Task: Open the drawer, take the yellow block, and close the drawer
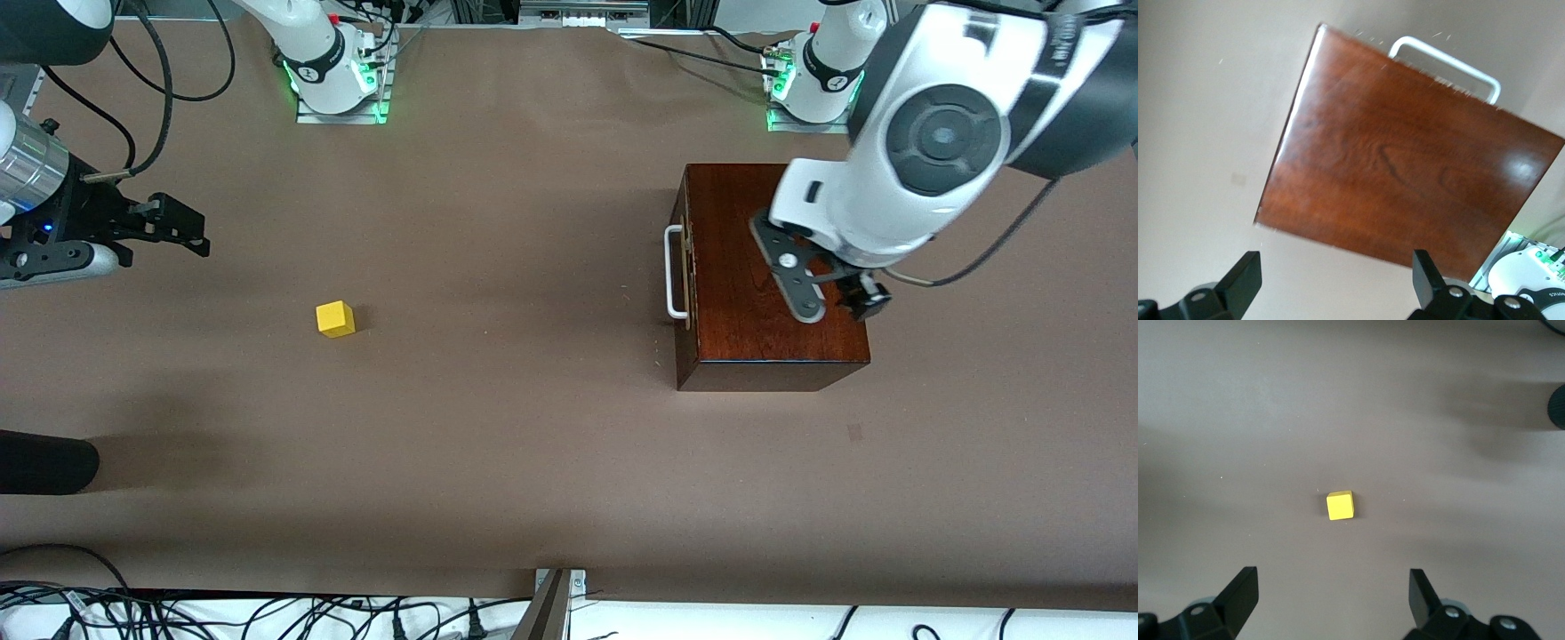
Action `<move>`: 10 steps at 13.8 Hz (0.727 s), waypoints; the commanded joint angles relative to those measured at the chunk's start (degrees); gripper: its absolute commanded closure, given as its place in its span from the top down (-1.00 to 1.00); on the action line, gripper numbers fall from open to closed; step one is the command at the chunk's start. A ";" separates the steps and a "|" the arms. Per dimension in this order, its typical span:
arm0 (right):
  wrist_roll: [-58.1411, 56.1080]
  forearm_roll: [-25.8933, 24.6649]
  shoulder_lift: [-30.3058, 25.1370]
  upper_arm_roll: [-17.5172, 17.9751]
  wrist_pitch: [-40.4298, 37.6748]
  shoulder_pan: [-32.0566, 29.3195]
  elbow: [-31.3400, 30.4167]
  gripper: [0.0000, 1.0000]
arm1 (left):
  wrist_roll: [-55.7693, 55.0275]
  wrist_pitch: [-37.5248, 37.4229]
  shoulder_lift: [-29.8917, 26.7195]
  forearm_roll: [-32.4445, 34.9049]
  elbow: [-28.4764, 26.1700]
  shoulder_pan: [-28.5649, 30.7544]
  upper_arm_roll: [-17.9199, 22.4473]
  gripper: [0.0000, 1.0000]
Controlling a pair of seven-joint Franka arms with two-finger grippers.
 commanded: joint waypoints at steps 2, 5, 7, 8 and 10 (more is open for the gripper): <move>0.40 -0.92 -0.60 -0.05 0.68 0.13 -0.22 1.00 | -0.51 -0.84 -3.64 0.63 1.00 4.37 -0.29 1.00; 0.05 -1.01 -0.16 -0.05 0.85 0.13 -0.13 1.00 | -1.30 1.53 -8.74 -1.92 -4.86 7.63 0.50 1.00; 0.05 -0.92 -0.25 -0.31 1.02 0.05 -0.04 1.00 | -9.25 7.41 -15.94 -4.11 -15.04 8.07 2.17 1.00; 0.05 -0.84 -0.07 -0.31 1.29 0.05 -0.04 1.00 | -17.40 8.65 -19.19 -4.99 -18.83 9.20 2.17 1.00; 0.75 -0.75 0.54 0.13 1.47 0.22 -0.04 1.00 | -34.54 10.76 -24.39 -6.75 -25.43 10.44 2.17 1.00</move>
